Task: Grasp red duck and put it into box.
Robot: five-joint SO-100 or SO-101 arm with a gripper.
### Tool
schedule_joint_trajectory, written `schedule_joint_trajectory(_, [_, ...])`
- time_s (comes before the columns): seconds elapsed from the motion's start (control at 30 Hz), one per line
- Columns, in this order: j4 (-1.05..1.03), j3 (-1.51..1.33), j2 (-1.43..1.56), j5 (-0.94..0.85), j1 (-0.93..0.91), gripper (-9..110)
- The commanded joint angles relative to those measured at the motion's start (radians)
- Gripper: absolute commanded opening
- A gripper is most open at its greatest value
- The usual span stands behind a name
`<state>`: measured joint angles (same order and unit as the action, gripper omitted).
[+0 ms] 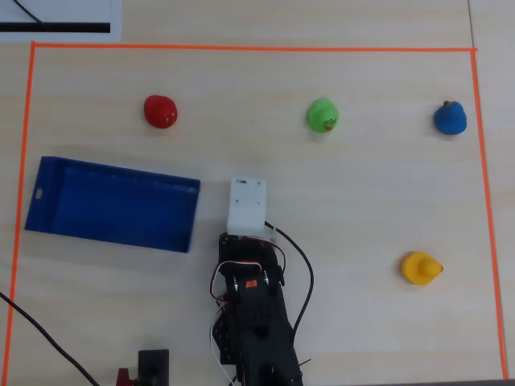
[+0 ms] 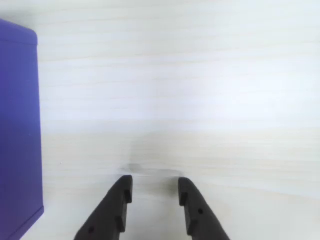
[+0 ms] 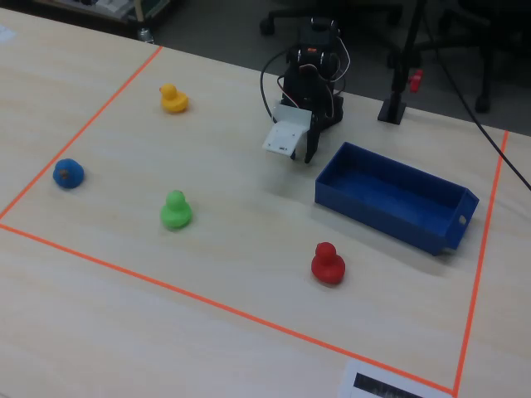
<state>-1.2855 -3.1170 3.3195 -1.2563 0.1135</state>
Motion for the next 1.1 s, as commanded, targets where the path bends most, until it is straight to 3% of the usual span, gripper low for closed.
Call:
schedule_joint_trajectory(0.0, [-0.021,0.006,-0.009,0.012,-0.005,11])
schedule_joint_trajectory(1.07, [-0.021,0.006,-0.009,0.012,-0.058,11])
